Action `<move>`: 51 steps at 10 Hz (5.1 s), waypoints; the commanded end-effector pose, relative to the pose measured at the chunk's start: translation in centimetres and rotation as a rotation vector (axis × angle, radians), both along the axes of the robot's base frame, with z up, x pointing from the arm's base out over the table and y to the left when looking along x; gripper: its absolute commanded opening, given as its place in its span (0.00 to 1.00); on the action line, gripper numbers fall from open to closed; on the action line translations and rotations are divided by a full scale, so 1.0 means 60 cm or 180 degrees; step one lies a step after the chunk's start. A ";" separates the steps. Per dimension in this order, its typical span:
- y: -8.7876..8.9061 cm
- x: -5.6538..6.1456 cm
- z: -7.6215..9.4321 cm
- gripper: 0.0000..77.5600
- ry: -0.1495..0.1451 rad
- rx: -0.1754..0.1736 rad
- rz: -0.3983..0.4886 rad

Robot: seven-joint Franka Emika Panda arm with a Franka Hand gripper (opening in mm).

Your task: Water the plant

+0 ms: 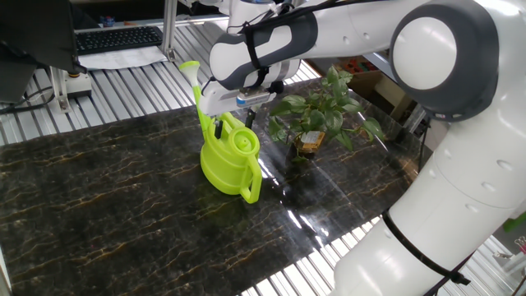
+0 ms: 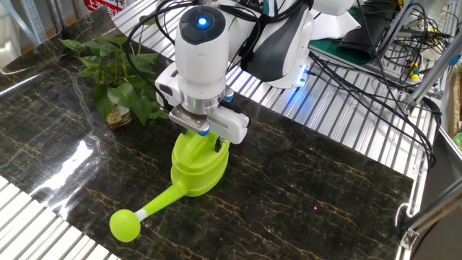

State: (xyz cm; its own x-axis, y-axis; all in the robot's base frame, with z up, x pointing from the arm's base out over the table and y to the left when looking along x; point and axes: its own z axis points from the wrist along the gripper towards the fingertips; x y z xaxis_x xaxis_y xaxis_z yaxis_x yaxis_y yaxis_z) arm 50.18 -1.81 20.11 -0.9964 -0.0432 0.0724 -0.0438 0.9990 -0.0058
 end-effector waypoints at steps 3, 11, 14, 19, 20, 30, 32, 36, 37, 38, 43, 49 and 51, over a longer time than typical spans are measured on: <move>0.000 0.001 0.002 0.01 -0.0011 -0.0001 -0.0002; 0.000 0.001 0.002 0.01 -0.0011 -0.0001 -0.0002; 0.000 0.001 0.012 0.01 -0.0019 -0.0037 -0.0086; 0.010 -0.004 0.044 0.01 0.0164 -0.0086 -0.0273; 0.015 -0.007 0.050 0.01 0.0187 -0.0082 -0.0336; 0.060 -0.079 0.108 0.01 0.0459 0.0148 -0.1290; 0.060 -0.091 0.117 0.01 0.0587 0.0221 -0.1525; 0.077 -0.125 0.141 0.01 0.0747 0.0180 -0.2084; 0.081 -0.131 0.146 0.01 0.0790 0.0210 -0.2181; 0.083 -0.136 0.148 0.01 0.0820 0.0238 -0.2251; 0.087 -0.146 0.151 0.01 0.0953 0.0336 -0.2502; 0.089 -0.151 0.156 0.01 0.0964 0.0376 -0.2894; 0.089 -0.152 0.159 0.01 0.0954 0.0411 -0.3047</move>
